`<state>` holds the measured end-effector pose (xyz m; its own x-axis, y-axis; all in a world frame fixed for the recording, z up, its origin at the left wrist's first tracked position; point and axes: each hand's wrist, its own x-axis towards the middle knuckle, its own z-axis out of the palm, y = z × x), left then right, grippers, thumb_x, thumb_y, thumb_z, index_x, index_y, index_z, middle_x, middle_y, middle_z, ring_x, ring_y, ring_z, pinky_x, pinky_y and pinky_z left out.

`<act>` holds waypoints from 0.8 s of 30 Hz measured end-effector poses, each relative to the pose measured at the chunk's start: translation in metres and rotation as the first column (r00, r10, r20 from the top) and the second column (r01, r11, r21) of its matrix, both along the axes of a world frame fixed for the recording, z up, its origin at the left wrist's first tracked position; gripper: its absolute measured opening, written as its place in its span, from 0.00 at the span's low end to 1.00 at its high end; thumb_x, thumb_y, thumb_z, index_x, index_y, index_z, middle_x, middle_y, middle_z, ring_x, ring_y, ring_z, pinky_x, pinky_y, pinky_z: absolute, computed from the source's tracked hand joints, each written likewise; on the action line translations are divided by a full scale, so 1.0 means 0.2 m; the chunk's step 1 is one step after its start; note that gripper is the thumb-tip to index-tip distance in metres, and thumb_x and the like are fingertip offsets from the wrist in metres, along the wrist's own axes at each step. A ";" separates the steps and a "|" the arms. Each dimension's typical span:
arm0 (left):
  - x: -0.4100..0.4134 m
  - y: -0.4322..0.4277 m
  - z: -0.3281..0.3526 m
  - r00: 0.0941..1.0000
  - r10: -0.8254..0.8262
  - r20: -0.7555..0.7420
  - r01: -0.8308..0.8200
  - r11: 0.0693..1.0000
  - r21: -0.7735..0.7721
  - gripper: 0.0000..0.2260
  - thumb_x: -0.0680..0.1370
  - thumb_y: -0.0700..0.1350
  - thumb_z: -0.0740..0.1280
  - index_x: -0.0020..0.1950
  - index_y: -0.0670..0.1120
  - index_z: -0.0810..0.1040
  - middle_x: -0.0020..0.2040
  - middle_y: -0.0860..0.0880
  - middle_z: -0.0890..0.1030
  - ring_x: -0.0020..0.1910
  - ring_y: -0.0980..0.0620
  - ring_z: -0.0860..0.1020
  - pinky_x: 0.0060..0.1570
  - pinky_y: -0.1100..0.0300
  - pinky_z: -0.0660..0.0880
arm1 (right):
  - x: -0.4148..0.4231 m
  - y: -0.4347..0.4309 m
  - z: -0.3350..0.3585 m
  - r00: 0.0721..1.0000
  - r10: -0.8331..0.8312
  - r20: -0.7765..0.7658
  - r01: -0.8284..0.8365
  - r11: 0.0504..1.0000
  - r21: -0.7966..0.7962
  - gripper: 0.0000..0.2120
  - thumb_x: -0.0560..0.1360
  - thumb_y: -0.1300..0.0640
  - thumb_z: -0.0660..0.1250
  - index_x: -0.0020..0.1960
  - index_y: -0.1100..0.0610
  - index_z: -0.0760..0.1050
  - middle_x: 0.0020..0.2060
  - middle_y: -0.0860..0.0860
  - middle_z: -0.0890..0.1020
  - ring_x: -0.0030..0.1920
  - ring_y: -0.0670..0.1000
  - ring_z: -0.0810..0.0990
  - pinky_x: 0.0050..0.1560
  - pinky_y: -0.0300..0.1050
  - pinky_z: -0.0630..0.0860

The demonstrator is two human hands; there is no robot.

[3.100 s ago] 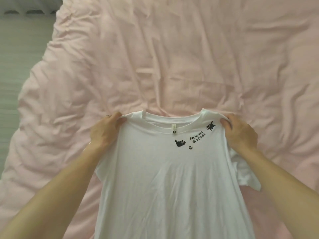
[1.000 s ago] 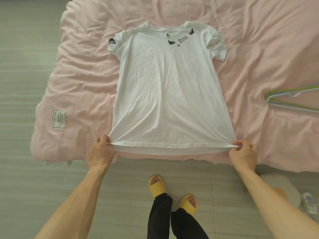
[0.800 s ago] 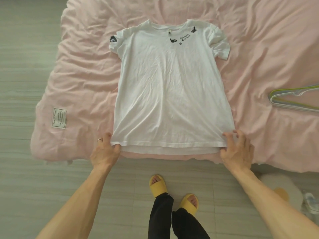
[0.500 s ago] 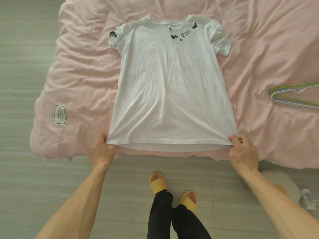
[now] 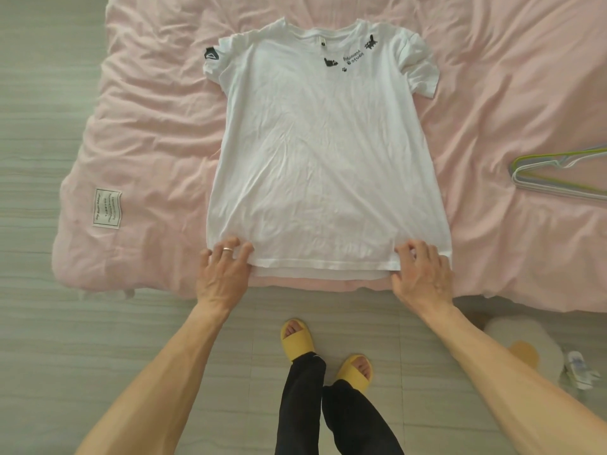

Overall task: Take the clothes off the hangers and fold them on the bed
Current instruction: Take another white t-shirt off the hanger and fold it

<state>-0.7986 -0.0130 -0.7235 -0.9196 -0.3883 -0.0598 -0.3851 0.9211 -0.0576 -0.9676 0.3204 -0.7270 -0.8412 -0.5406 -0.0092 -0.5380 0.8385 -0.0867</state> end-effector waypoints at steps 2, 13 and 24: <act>-0.01 0.03 0.01 0.997 -0.057 0.058 0.060 0.997 -0.055 0.14 0.67 0.36 0.76 0.50 0.45 0.79 0.50 0.44 0.81 0.47 0.40 0.79 0.49 0.44 0.71 | 0.03 -0.01 -0.03 0.997 0.071 -0.031 -0.070 0.997 0.029 0.18 0.66 0.63 0.76 0.54 0.58 0.77 0.49 0.57 0.77 0.45 0.61 0.76 0.40 0.53 0.72; 0.14 0.02 0.03 0.975 -0.216 0.049 0.221 0.962 -0.158 0.18 0.68 0.32 0.53 0.48 0.42 0.79 0.38 0.44 0.80 0.36 0.41 0.77 0.44 0.47 0.71 | 0.14 0.11 -0.11 0.969 0.233 -0.079 -0.230 0.972 0.045 0.12 0.67 0.68 0.62 0.46 0.57 0.78 0.38 0.53 0.78 0.40 0.57 0.74 0.39 0.49 0.65; 0.08 0.03 0.04 0.939 -0.248 0.239 0.300 0.930 -0.211 0.17 0.56 0.27 0.72 0.38 0.44 0.78 0.28 0.46 0.74 0.27 0.43 0.73 0.41 0.48 0.75 | 0.12 0.08 -0.11 0.988 0.154 0.010 -0.154 0.970 0.188 0.13 0.63 0.70 0.68 0.45 0.58 0.79 0.36 0.54 0.79 0.37 0.59 0.76 0.36 0.50 0.69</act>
<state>-0.7830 -0.0078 -0.7149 -0.9696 -0.1490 -0.1941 -0.0756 0.9369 -0.3413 -0.9427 0.3368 -0.7492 -0.7482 -0.6526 -0.1193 -0.6619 0.7467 0.0667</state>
